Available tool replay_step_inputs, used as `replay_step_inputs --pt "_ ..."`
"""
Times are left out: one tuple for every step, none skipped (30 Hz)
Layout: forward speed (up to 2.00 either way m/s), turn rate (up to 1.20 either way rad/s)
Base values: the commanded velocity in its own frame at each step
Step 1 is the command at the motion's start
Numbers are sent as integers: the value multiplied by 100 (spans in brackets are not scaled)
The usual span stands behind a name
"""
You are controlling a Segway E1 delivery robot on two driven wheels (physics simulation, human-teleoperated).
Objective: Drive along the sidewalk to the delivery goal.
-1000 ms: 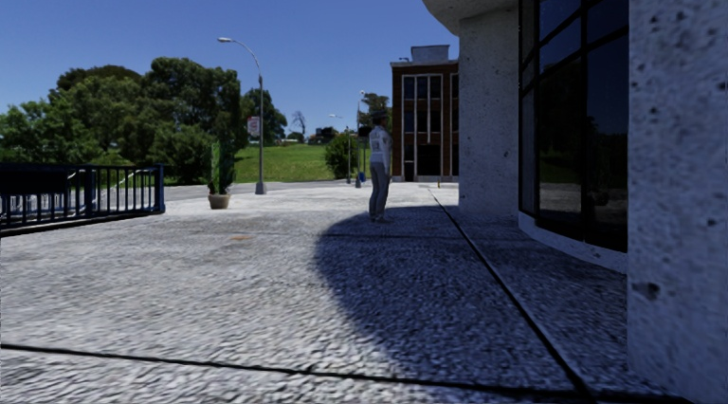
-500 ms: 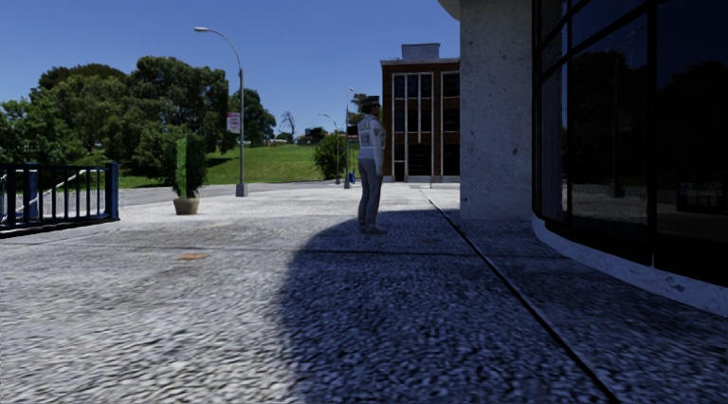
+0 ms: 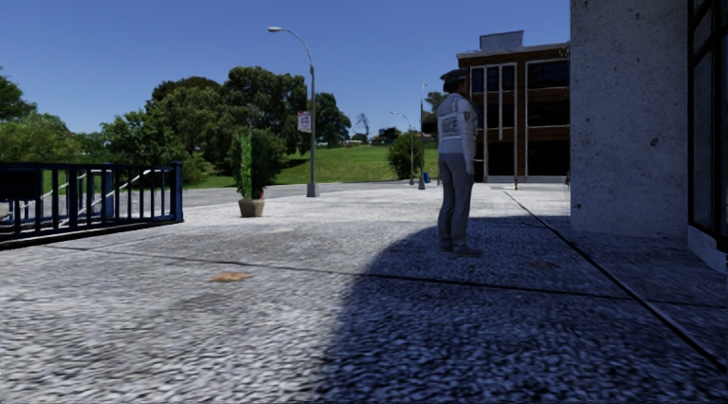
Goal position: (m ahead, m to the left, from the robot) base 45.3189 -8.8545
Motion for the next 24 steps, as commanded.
replay_step_inputs --pt "200 8" --pt "200 8" --pt "200 8" --pt "200 8" --pt "200 8" --pt "200 8" --pt "200 8" --pt "200 8" --pt "200 8" --pt "200 8" --pt "200 9" --pt "200 10" --pt "200 19" --pt "200 66" --pt "200 120" --pt "200 120" --pt "200 120" --pt "200 120" --pt "200 120" --pt "200 120" --pt "200 69" --pt "200 27" --pt "200 27" --pt "200 8"
